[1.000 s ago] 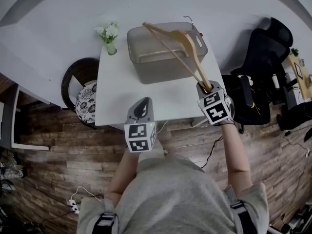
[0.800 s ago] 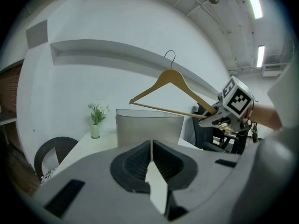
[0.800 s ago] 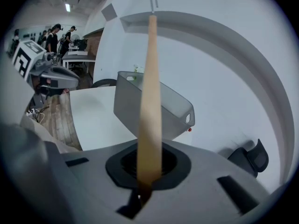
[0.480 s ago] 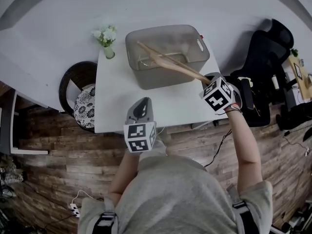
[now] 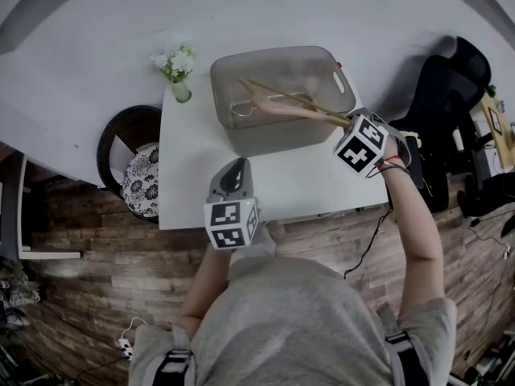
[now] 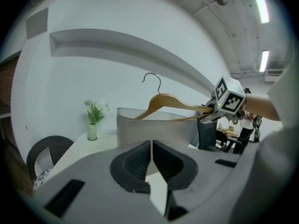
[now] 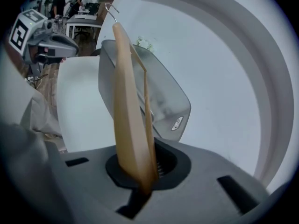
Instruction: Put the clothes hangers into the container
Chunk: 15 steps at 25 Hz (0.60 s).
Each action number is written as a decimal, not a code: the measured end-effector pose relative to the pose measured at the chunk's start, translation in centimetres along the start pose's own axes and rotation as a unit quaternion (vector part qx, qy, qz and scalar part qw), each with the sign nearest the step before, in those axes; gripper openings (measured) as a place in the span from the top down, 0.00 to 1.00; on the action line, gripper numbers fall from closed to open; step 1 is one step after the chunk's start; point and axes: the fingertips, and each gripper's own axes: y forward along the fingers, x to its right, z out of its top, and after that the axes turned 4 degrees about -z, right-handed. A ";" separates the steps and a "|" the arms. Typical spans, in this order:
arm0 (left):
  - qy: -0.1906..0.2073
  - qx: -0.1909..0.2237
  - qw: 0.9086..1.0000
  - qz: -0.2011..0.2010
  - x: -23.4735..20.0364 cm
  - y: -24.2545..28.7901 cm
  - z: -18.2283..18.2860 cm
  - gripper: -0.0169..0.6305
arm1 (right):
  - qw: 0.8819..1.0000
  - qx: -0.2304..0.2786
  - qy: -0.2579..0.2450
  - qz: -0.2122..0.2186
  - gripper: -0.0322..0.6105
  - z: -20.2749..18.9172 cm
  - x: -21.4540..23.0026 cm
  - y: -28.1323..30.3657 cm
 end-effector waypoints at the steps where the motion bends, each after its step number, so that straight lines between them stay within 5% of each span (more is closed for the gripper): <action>1: -0.001 -0.001 1.000 0.000 -0.2 0.3 0.0 0.95 | 1.000 -0.008 -0.008 -0.004 0.95 0.0 0.4 0.3; 15: -0.005 -0.007 1.000 -0.017 -1.4 3.2 0.2 0.95 | 0.991 -0.095 -0.095 0.007 0.95 0.3 1.4 1.9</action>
